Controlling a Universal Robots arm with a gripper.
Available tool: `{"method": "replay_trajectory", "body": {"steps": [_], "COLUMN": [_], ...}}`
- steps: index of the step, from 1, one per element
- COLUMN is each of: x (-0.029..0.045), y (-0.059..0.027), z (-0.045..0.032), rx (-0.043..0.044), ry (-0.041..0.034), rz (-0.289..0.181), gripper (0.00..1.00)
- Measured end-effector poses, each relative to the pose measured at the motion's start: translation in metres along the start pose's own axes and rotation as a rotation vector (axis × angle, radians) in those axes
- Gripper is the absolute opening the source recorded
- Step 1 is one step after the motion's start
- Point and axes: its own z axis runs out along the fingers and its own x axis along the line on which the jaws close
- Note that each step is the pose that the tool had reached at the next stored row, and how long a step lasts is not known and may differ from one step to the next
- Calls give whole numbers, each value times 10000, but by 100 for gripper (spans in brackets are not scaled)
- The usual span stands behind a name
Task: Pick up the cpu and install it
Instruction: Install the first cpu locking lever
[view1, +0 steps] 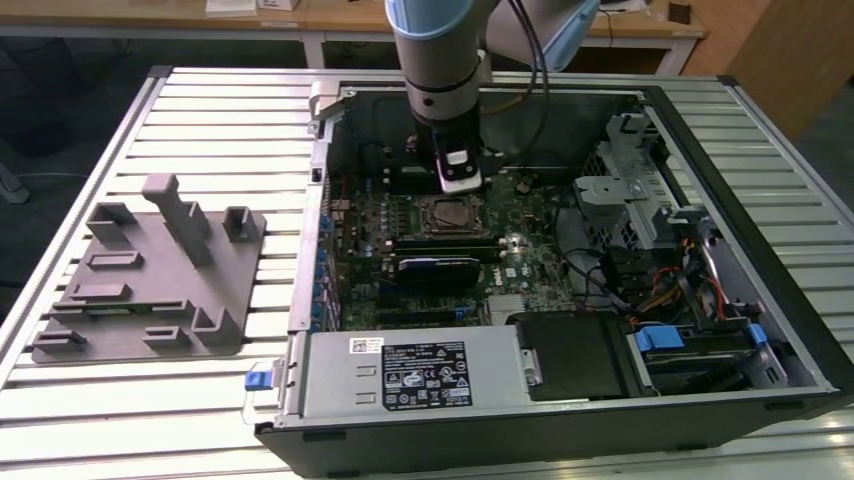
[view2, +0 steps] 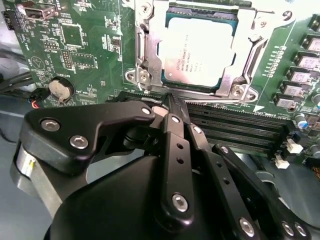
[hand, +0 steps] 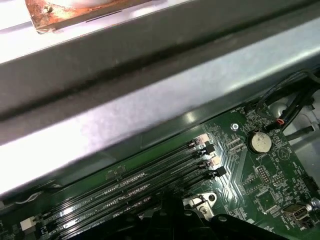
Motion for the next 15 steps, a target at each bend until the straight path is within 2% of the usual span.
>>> {"method": "replay_trajectory", "body": {"steps": [3, 15], "x": [-2, 29], "y": [5, 34], "z": [-17, -8], "rx": [-3, -5], "ry": [-1, -1], "rz": [0, -1], "gripper": [11, 11]}}
